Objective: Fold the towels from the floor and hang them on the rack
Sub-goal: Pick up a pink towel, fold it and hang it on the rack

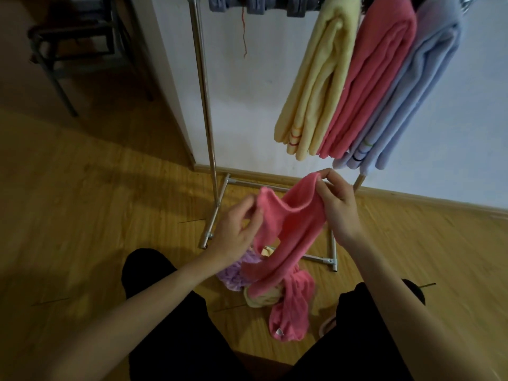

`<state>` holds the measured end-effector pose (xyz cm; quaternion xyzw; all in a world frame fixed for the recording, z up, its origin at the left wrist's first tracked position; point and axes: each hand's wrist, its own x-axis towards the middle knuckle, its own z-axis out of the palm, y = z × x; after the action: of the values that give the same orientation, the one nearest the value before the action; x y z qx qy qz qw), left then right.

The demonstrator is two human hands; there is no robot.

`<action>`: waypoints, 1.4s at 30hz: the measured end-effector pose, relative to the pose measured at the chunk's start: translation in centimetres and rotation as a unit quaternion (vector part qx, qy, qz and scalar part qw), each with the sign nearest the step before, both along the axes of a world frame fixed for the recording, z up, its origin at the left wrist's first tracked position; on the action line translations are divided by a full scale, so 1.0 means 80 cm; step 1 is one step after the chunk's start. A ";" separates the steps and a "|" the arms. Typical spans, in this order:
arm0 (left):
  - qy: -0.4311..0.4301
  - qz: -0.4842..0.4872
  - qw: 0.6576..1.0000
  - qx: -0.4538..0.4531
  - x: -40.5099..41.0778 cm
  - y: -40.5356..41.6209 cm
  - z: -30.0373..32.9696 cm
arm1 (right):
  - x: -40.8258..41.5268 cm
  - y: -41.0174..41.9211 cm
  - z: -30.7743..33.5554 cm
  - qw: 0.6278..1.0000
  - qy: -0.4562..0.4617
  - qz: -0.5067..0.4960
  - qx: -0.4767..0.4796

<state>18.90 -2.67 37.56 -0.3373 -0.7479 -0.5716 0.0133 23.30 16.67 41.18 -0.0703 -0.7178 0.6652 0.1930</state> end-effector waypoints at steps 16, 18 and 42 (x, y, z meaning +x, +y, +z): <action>-0.010 -0.006 0.998 -0.057 -0.030 0.015 0.109 | 0.019 0.001 0.012 0.983 -0.025 0.178 -0.021; -0.013 -0.016 0.998 -0.065 -0.028 0.015 0.111 | 0.018 -0.008 0.020 0.987 -0.007 0.162 -0.002; -0.039 0.040 0.954 -0.295 -0.067 -0.072 0.088 | 0.005 -0.018 0.024 0.982 0.090 -0.028 0.162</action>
<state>13.57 -8.45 44.58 -0.2732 -0.8962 -0.3369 -0.0935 23.72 15.20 43.13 0.0021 -0.7936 0.5381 0.2839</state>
